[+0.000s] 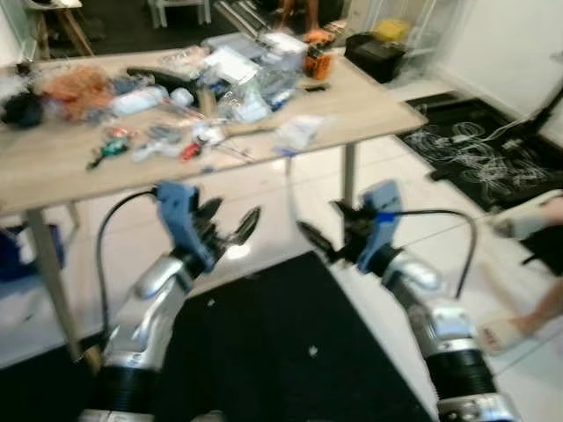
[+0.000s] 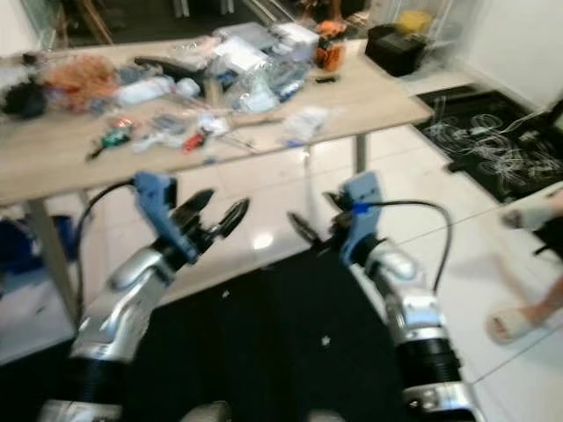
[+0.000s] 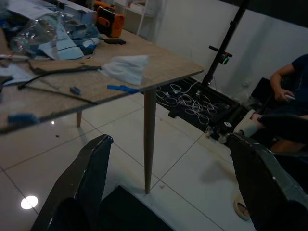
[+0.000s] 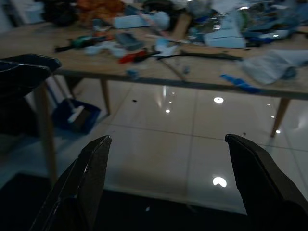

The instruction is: Picking trash to rubbish bin

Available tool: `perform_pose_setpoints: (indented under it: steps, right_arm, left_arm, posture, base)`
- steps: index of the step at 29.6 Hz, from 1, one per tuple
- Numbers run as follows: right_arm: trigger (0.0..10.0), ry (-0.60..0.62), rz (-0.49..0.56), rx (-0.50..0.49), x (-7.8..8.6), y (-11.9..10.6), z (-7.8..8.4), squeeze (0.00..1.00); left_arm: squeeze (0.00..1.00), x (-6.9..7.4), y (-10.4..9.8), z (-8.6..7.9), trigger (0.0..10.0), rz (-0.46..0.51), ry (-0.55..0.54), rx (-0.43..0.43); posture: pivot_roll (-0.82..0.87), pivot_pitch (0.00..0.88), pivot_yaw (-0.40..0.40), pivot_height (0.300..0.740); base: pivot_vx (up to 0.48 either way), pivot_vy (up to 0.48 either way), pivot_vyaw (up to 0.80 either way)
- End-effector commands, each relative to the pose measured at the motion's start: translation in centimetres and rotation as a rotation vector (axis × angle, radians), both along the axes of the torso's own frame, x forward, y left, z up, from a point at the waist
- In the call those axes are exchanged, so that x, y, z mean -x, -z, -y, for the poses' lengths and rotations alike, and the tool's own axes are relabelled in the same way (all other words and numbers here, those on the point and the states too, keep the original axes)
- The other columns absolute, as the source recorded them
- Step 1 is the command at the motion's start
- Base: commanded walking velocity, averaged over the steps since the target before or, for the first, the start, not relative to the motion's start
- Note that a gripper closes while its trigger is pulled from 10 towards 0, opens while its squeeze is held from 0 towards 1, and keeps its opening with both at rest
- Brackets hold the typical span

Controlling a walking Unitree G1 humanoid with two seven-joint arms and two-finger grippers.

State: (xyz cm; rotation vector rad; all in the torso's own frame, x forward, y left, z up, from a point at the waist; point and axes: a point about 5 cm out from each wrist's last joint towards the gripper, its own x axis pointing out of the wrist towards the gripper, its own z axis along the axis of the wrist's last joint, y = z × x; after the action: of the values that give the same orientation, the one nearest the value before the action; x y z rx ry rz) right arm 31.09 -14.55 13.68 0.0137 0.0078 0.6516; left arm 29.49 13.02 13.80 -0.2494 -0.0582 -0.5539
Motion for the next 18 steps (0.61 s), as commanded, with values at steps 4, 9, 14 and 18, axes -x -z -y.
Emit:
perform_pose_setpoints:
  steps: [4,9,14,18]
  right_arm:
    - [10.0,-0.020,0.007,0.026,0.17,-0.25,0.22,0.00]
    - [10.0,-0.026,0.006,0.028,0.21,-0.35,0.21,0.00]
    - [10.0,-0.029,0.006,0.028,0.22,-0.41,0.19,0.00]
    - [10.0,-0.060,-0.006,0.048,0.35,-0.35,0.22,0.00]
  left_arm:
    - [0.00,-0.15,0.16,0.14,10.0,-0.002,-0.005,-0.009]
    - [0.00,-0.17,0.15,0.10,10.0,0.000,-0.009,-0.009]
    - [0.00,-0.18,0.14,0.06,10.0,0.001,-0.008,-0.010]
    - [0.00,-0.17,0.14,0.00,10.0,0.002,-0.009,-0.014]
  posture:
    - [-0.08,0.000,-0.026,0.740]
    - [-0.08,0.000,-0.026,0.740]
    - [-0.08,0.000,-0.025,0.740]
    - [-0.08,0.000,-0.025,0.740]
  base:
    - [0.480,0.000,0.60]
    - [0.480,0.000,0.80]
    - [0.480,0.000,0.80]
    - [0.480,0.000,0.79]
